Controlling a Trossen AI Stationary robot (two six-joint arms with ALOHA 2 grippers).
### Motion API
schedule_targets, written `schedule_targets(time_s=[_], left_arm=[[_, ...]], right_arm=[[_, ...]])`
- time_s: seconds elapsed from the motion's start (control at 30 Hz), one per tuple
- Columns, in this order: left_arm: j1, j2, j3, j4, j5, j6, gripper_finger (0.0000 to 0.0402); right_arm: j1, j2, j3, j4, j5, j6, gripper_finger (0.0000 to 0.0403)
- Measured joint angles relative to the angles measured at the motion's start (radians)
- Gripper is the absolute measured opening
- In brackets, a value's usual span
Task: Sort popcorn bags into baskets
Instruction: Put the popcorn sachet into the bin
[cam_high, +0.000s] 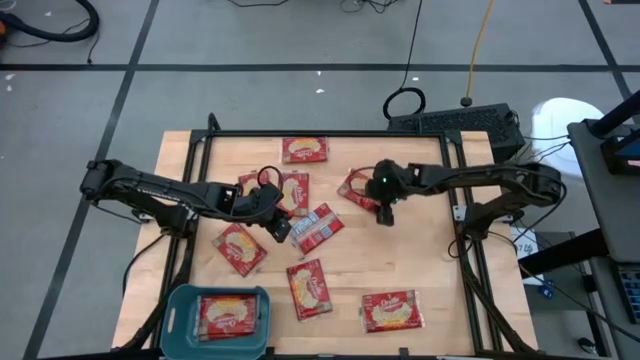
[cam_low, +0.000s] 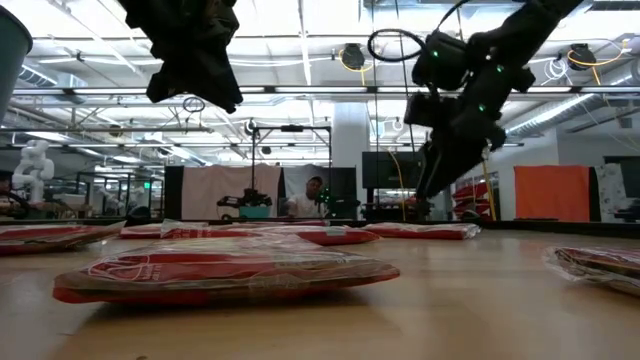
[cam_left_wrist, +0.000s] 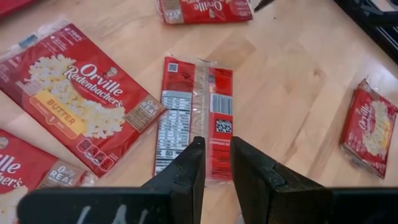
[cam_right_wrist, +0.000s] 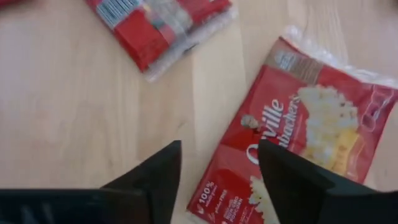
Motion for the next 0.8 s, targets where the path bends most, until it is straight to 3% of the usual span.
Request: schedule_targets(time_s=[0.17,0.33,0.53,0.8], left_arm=[[0.0,0.0,0.0,0.0,0.01,-0.01,0.0079],[-0.023,0.0,0.0,0.0,0.036,-0.028,0.0079],[-0.028,0.0,0.0,0.0,0.036,-0.014,0.0079],[-0.028,0.0,0.0,0.0,0.037,-0.025,0.0079]], right_arm=[[0.035,0.051,-0.091,0.125,0.097,0.064,0.0238],[0.043,0.102,-0.129,0.148,0.105,0.066,0.0221],[0.051,0.103,-0.171,0.221,0.108,0.128,0.0169],[0.051,0.093,-0.174,0.281,0.099,0.169,0.0068]])
